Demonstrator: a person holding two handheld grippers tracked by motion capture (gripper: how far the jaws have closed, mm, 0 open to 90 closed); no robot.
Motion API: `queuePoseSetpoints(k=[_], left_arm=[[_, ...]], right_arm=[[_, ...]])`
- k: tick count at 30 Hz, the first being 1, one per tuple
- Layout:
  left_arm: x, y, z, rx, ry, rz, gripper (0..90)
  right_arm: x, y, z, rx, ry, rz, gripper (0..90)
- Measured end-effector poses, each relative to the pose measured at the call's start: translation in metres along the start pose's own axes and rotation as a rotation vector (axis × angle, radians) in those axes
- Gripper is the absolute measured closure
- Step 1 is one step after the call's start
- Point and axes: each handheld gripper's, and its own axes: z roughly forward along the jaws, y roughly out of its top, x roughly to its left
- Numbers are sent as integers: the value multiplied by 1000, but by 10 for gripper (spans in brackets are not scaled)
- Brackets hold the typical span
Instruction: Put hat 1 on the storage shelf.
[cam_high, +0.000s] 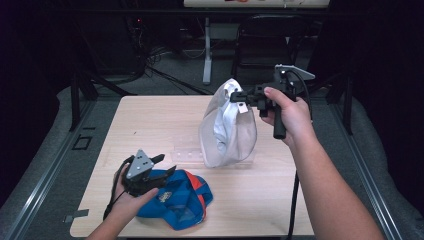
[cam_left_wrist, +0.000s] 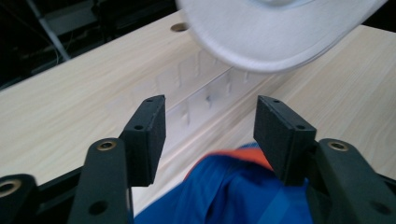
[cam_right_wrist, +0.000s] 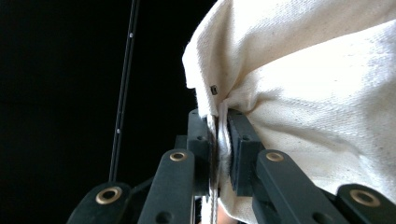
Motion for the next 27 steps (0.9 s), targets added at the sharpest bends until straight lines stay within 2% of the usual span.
queuePoseSetpoints(k=[5, 8, 9, 11, 16, 21, 22, 23, 27], left_arm=[[-19, 14, 17, 2, -21, 40, 438], [-29, 25, 30, 18, -32, 68, 437], [-29, 25, 30, 18, -32, 68, 437], [-34, 31, 40, 35, -23, 86, 430], [-39, 36, 55, 64, -1, 95, 415], [-46, 39, 70, 101, 52, 134, 417], [-47, 40, 72, 105, 64, 138, 430], [-47, 41, 74, 122, 94, 153, 508], [-42, 41, 74, 119, 99, 148, 675]], right_arm=[[-1, 5, 14, -17, -1, 6, 817], [-2, 7, 19, -30, 1, 14, 817], [-3, 8, 21, -34, 2, 14, 817], [-3, 9, 24, -46, 6, 18, 817], [-3, 10, 28, -58, 9, 17, 817], [-2, 8, 31, -75, 19, 19, 817], [-2, 8, 31, -76, 19, 21, 817], [-2, 8, 32, -78, 24, 24, 817], [-3, 7, 32, -76, 21, 19, 817]])
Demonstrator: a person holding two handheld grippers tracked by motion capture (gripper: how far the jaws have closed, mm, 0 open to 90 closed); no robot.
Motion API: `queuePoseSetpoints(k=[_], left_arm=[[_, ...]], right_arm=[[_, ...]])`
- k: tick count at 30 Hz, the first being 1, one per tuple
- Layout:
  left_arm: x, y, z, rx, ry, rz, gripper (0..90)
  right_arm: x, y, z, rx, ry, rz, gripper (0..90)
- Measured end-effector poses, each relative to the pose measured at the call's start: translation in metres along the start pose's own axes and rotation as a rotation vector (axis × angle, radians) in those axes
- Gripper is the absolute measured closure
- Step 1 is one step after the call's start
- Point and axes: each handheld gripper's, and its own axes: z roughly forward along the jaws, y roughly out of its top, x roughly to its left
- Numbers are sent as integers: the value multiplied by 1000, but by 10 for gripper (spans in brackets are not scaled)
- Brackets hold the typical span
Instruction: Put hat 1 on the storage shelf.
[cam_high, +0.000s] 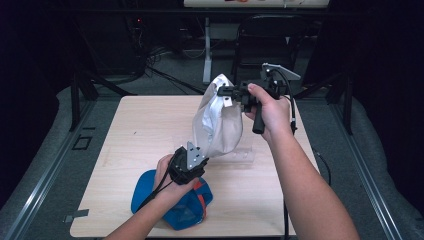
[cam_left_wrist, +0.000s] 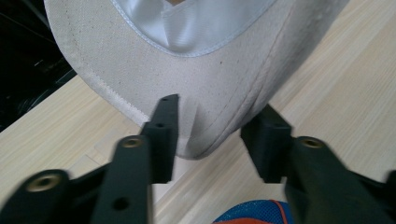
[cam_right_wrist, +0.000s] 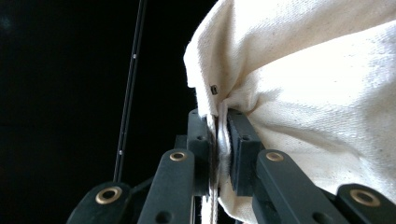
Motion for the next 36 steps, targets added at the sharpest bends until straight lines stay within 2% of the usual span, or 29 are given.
queuePoseSetpoints(k=[1, 2, 5, 6, 10, 13, 14, 15, 17, 23, 28, 30, 32, 36], left_arm=[[2, 0, 0, 2, 11, 5, 675], [5, -1, 0, -4, 13, 6, 731], [13, -3, -3, -11, 10, 8, 763], [19, -4, -4, -24, -11, -3, 772], [27, -5, -6, -31, -19, -13, 792], [34, -6, -7, -39, -55, -60, 809], [38, -7, -6, -45, -84, -90, 815], [38, -7, -6, -45, -84, -90, 816], [42, -9, -4, -53, -110, -113, 817], [52, -13, 0, -91, -158, -202, 818], [51, -14, 6, -107, -199, -253, 823], [50, -15, 7, -100, -202, -255, 825], [47, -17, 12, -110, -214, -274, 827], [44, -21, 16, -111, -225, -279, 829]], right_arm=[[0, 0, 0, 3, -1, -3, 817], [1, -1, 0, 3, 2, -7, 817], [2, -3, 0, 11, 2, -15, 818], [3, -4, 0, 13, 0, -22, 818], [3, -5, -1, 8, 0, -31, 818], [-1, -6, 2, 5, 0, -35, 818], [-5, -7, 3, 10, -1, -32, 819], [-5, -7, 3, 10, -1, -32, 819], [-9, -7, 5, 7, 2, -28, 819], [-17, -8, 8, 18, 4, -23, 820], [-27, -11, 13, 24, 12, -16, 820], [-28, -11, 15, 27, 12, -16, 820], [-31, -13, 19, 37, 7, -14, 820], [-35, -14, 24, 44, -1, -13, 820]])
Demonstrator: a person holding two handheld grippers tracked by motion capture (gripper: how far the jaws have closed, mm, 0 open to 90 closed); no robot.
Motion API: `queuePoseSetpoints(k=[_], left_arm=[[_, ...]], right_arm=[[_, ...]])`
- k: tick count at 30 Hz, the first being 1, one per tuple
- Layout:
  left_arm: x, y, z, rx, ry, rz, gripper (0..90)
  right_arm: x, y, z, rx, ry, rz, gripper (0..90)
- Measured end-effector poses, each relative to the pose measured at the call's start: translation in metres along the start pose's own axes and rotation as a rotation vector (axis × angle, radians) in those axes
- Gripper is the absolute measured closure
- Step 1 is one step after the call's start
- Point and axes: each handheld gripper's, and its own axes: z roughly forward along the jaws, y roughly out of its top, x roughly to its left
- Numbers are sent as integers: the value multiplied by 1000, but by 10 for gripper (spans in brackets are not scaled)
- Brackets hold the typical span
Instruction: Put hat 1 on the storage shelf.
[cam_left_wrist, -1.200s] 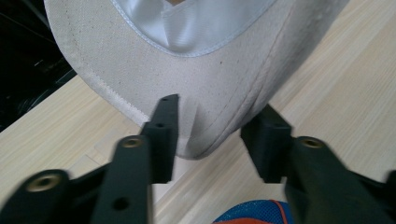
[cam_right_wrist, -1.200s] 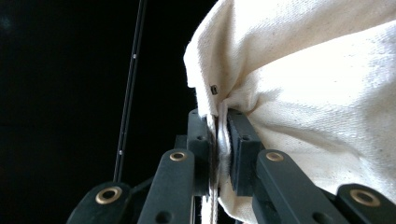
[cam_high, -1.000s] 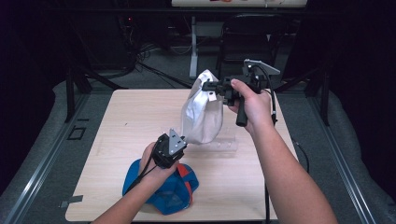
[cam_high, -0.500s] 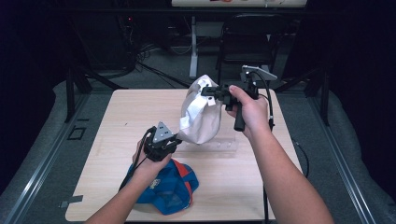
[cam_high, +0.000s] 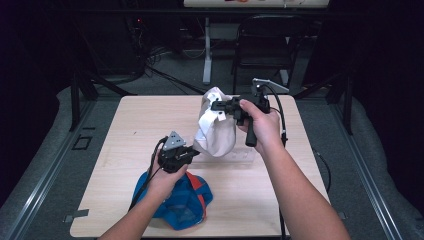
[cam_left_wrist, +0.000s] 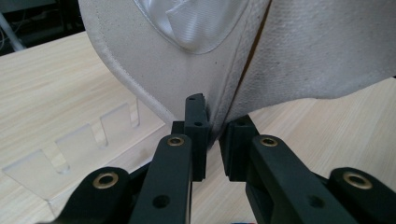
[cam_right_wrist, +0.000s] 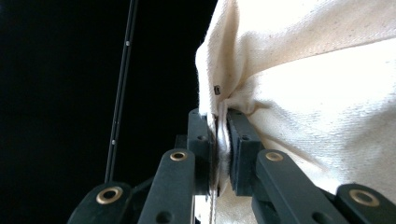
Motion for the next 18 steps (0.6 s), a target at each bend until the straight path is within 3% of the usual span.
queuePoseSetpoints(k=[7, 16, 18], left_arm=[[5, -12, 4, 13, 6, -10, 828], [7, -26, 5, -36, -9, -58, 833], [8, -27, 5, -39, -15, -39, 835]], right_arm=[[-4, 0, 4, 10, -20, 6, 820], [-7, -3, 15, 25, -12, 8, 819], [-7, -3, 15, 29, -14, 4, 820]])
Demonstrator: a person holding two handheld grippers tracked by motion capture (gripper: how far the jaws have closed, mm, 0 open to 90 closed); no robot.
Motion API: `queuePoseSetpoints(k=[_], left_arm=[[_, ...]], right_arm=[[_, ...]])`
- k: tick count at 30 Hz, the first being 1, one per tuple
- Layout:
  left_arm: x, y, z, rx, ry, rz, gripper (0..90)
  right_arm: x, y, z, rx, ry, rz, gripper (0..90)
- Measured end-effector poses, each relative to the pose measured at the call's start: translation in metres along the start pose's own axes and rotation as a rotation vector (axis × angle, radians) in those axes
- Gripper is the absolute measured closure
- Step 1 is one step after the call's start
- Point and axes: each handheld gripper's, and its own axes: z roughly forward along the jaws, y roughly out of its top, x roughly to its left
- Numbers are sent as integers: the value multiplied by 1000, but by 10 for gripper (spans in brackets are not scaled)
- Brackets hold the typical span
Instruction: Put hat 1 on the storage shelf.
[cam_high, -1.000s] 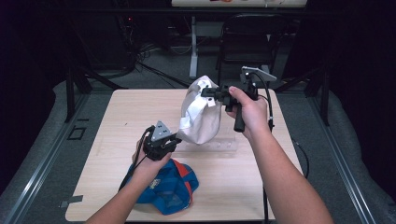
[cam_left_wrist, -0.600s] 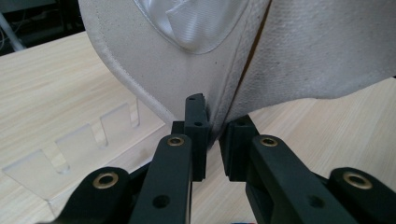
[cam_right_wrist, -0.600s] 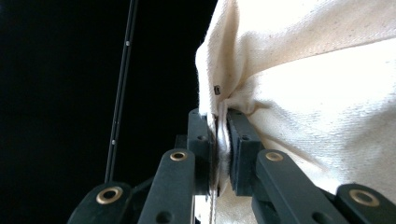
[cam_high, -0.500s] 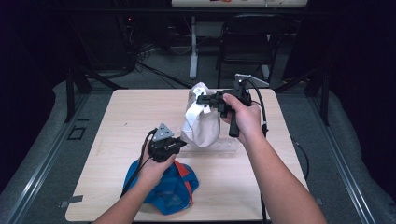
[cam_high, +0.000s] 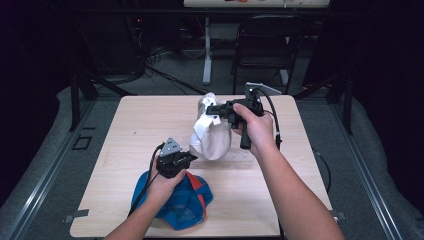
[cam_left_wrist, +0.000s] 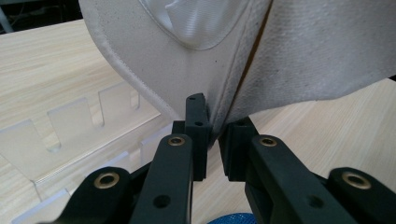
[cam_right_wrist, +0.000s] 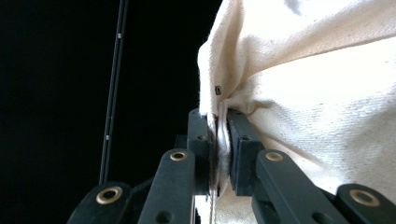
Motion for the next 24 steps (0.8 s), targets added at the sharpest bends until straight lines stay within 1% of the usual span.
queuePoseSetpoints(k=[1, 2, 5, 6, 8, 9, 11, 13, 15, 16, 17, 19, 20, 21, 23, 24], left_arm=[[1, 0, 0, 1, -7, 23, 837], [3, 0, 0, 2, -29, 40, 842], [6, 1, 0, 5, -38, 46, 841], [7, 1, 0, 3, -46, 40, 841], [6, 0, 1, 9, -47, 40, 840], [5, 0, 1, 14, -40, 46, 839], [3, -1, 2, 28, -23, 42, 840], [3, -2, 1, 34, -7, 21, 840], [2, -5, 1, 32, 13, -12, 841], [2, -6, 1, 32, 22, -20, 841], [2, -6, 1, 32, 22, -20, 841], [2, -10, 1, 31, 27, -50, 841], [2, -12, 2, 27, 28, -61, 841], [2, -14, 2, 32, 32, -70, 841], [5, -19, 2, 24, 20, -111, 840], [6, -21, 3, 18, 18, -121, 840]], right_arm=[[0, 0, 1, -3, 1, 2, 820], [1, -1, 0, -1, 2, -5, 819], [2, -1, -1, -5, 1, -4, 820], [2, -1, -2, -5, 2, -7, 820], [3, 0, -6, -13, 8, -2, 820], [3, 1, -7, -21, 12, -5, 820], [2, 1, -8, -20, 2, -3, 820], [-1, 1, -7, -15, -1, 4, 819], [-4, 0, -3, -14, -7, 3, 819], [-6, 0, -3, -9, -8, 3, 819], [-6, 0, -3, -9, -8, 3, 819], [-8, 0, 0, -11, -16, 0, 819], [-10, 1, 1, -13, -31, -2, 819], [-10, 1, 1, -13, -31, -2, 819], [-14, 2, 0, -17, -43, -6, 819], [-19, 3, -1, -30, -66, -14, 819]])
